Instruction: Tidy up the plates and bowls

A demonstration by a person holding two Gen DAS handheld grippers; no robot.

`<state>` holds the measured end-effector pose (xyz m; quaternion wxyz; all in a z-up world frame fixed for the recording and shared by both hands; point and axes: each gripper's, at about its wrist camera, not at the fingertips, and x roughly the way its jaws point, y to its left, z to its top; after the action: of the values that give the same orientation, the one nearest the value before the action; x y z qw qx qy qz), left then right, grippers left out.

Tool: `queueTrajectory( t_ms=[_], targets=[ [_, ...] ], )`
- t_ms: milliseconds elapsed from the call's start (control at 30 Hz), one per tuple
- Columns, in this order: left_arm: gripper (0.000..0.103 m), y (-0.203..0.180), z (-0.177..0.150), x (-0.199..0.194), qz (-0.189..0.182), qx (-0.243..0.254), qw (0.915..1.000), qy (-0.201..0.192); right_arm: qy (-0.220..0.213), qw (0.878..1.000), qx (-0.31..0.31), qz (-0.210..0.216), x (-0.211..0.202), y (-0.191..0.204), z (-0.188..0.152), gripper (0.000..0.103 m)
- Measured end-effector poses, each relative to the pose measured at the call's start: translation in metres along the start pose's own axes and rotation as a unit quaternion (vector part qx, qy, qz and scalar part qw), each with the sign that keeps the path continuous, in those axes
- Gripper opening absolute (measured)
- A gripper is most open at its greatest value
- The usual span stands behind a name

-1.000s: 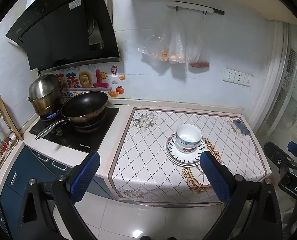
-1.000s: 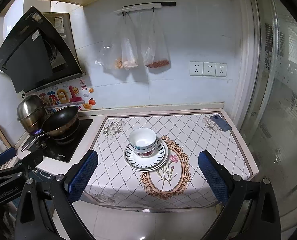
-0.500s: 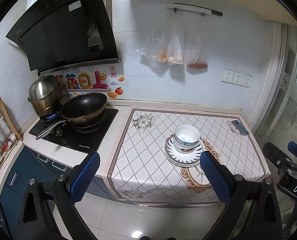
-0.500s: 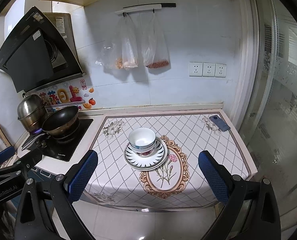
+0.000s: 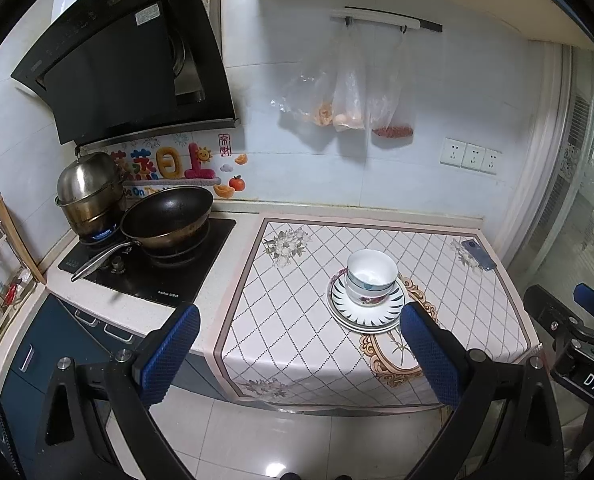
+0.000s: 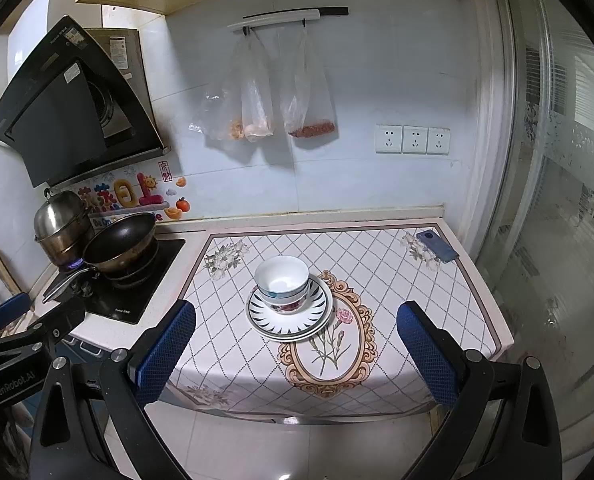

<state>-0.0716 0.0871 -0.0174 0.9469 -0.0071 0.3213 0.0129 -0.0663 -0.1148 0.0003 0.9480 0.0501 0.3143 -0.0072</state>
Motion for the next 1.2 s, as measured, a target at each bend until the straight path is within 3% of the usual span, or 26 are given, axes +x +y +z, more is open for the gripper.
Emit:
queueTrajectory(
  t_ms=[1200],
  targets=[
    [0.103,0.0048,-0.0025,0.006,-0.002,-0.002,0.9999,0.012,0.006,1.0,0.002,-0.005,0.0081,0.0064,-0.0029,0.103]
  ],
)
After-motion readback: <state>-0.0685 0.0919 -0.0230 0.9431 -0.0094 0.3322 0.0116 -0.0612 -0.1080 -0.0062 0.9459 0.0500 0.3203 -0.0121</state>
